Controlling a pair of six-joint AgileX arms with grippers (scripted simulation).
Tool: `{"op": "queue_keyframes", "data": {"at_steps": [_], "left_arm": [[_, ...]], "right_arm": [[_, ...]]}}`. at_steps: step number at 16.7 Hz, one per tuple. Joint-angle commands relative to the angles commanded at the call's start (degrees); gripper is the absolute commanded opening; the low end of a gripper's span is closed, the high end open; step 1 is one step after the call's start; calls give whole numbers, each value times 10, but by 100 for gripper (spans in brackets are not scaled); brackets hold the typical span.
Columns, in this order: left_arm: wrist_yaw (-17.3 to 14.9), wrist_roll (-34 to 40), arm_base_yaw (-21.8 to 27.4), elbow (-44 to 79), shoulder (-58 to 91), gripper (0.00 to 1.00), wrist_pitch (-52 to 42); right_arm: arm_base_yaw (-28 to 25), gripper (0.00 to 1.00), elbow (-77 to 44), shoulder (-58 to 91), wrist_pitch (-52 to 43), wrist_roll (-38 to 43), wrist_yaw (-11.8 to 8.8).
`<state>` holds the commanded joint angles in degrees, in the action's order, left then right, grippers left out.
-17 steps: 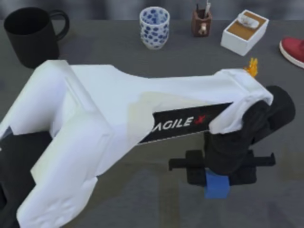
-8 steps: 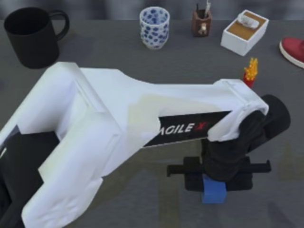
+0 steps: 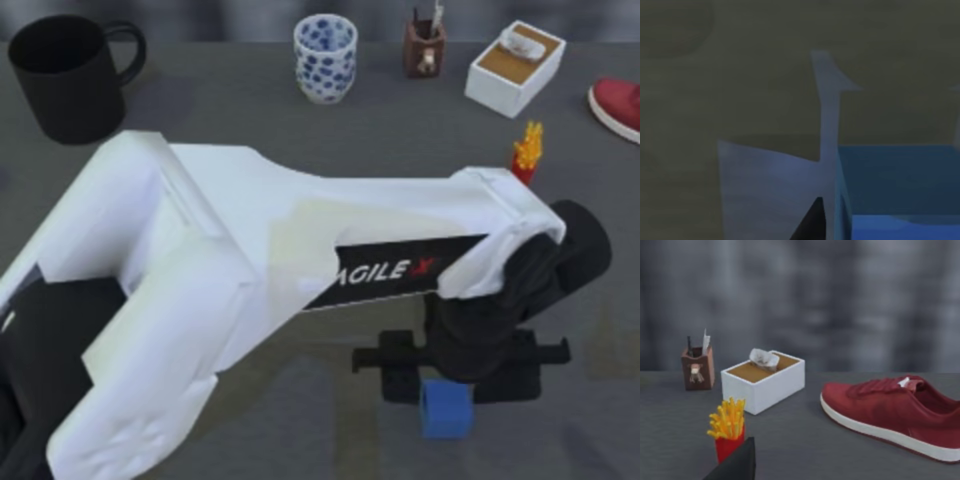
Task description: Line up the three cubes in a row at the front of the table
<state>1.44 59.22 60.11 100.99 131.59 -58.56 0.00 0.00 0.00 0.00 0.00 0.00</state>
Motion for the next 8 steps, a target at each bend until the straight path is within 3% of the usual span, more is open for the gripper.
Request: {"op": "queue_keyframes", "data": {"at_steps": [2,8], "left_arm": [[0,0,0,0,0,98,0],[0,0,0,0,0,100,0]], "right_arm": [[0,100,0,0,0,0,0],[0,100,0,0,0,0,0]]}}
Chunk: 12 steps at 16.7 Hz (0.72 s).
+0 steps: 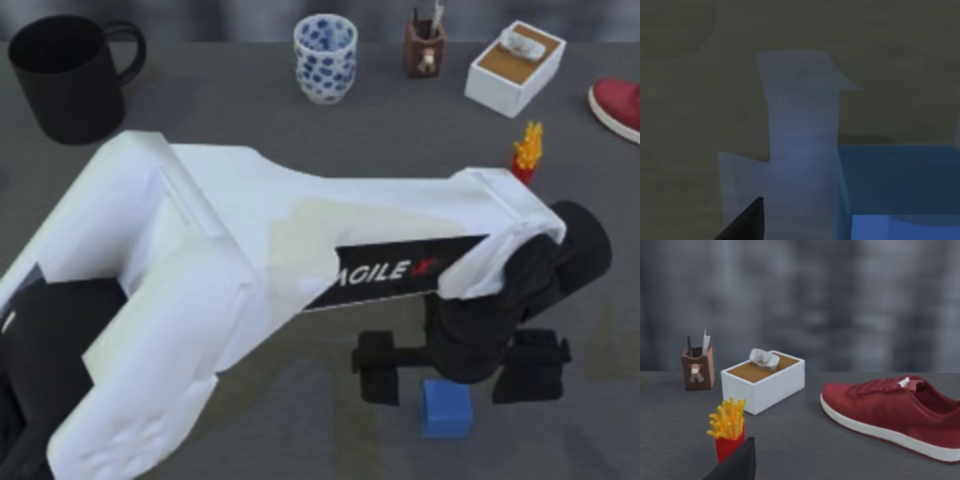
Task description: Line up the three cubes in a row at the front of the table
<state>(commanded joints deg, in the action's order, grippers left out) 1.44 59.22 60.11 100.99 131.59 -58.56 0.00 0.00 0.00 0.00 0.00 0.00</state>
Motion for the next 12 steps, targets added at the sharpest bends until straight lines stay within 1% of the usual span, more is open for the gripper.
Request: {"op": "queue_keyframes", "data": {"at_steps": [5,10,12], "left_arm": [[0,0,-1,10,-2,100,-10],[1,4,-7,85,-24,100,-115],[0,4,-9,104,-32,100,-137]], "right_arm": [[0,100,0,0,0,0,0],[0,100,0,0,0,0,0],[0,100,0,0,0,0,0]]}}
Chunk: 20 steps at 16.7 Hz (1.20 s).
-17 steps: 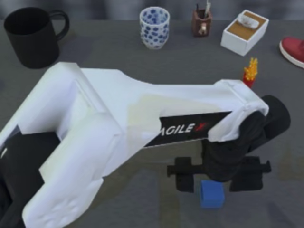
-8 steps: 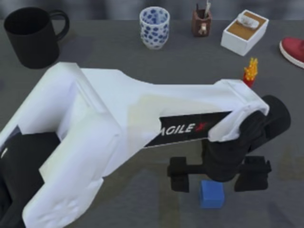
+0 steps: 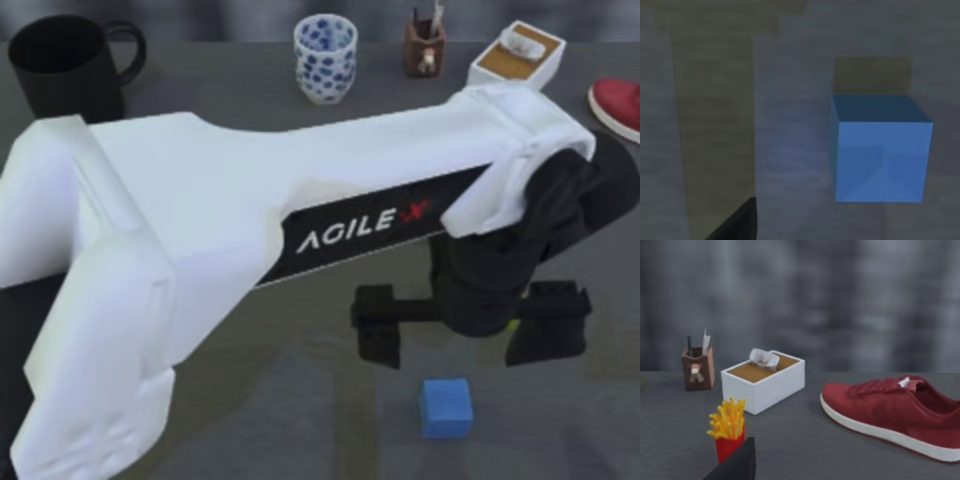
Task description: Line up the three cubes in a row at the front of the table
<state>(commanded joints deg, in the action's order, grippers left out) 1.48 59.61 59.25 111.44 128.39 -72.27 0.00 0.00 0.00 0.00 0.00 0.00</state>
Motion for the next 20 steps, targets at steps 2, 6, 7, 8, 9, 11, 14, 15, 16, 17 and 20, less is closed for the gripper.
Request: {"op": "queue_keyframes", "data": {"at_steps": [2,6,7,8,9,11,14,15,16,17,20], "left_arm": [[0,0,0,2,-1,100,-2],[0,-1,0,-5,-5,100,3],[1,-4,-7,-16,-16,100,10],[2,-7,-17,-33,-34,100,21],[3,-12,-31,-56,-58,100,36],[5,-26,-67,-117,-124,100,73],[8,-61,-139,-241,-266,100,149],[8,-77,-166,-289,-323,100,178],[8,-96,-195,-340,-385,100,208],[9,-118,-225,-395,-450,100,240],[8,-197,-316,-567,-649,100,341]], "right_arm": [[0,100,0,0,0,0,0],[-2,100,-5,5,-4,2,0],[-6,100,-15,15,-11,5,-1],[-11,100,-30,31,-22,10,-2],[-17,100,-51,51,-36,16,-2],[-33,100,-106,109,-74,32,-3],[-63,100,-214,235,-148,63,-2],[-74,100,-255,287,-176,75,-2],[-85,100,-296,345,-206,86,-2],[-97,100,-338,407,-237,98,-1],[-133,100,-465,598,-335,135,0]]}}
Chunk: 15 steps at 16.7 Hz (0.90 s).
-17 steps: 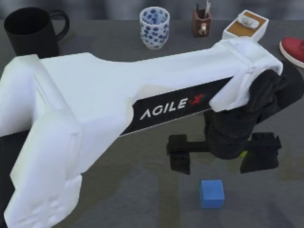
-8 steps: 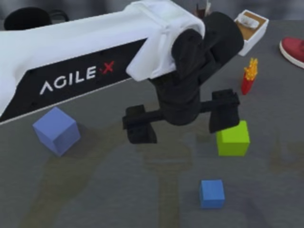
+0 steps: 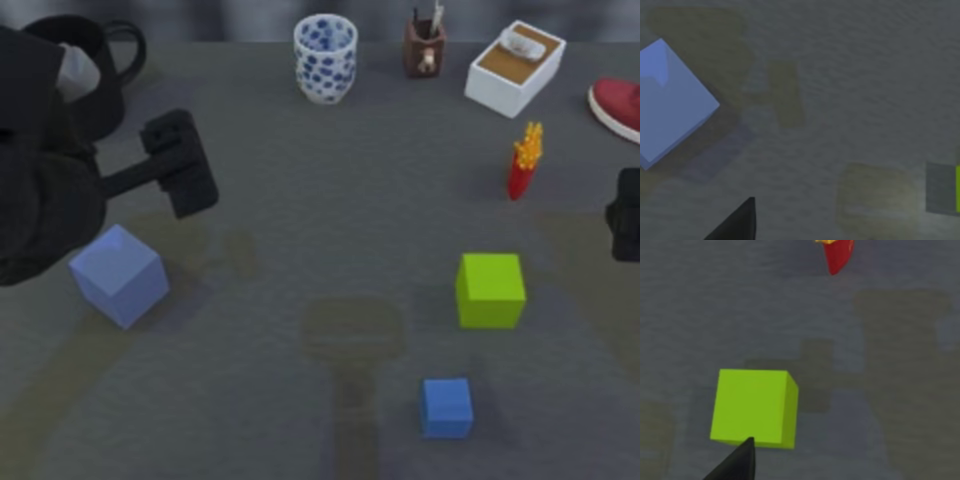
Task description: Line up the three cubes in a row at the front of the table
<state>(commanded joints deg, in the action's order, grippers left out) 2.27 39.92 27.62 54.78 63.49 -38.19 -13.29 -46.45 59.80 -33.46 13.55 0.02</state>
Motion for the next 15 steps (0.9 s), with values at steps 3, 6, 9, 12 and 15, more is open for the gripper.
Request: {"op": "queue_keyframes", "data": {"at_steps": [3,6,9,12,15], "left_arm": [[-2,-95,-88,-170,-193,100,102],[-7,-193,-163,-318,-358,100,196],[-13,-283,-223,-431,-486,100,278],[-19,-355,-265,-507,-578,100,342],[-22,-395,-286,-544,-629,100,378]], "right_arm": [[-36,100,-121,174,-95,36,1],[-68,100,-233,318,-178,70,1],[-94,100,-330,435,-243,98,1],[-113,100,-403,521,-287,119,1],[-123,100,-441,562,-310,129,1]]}}
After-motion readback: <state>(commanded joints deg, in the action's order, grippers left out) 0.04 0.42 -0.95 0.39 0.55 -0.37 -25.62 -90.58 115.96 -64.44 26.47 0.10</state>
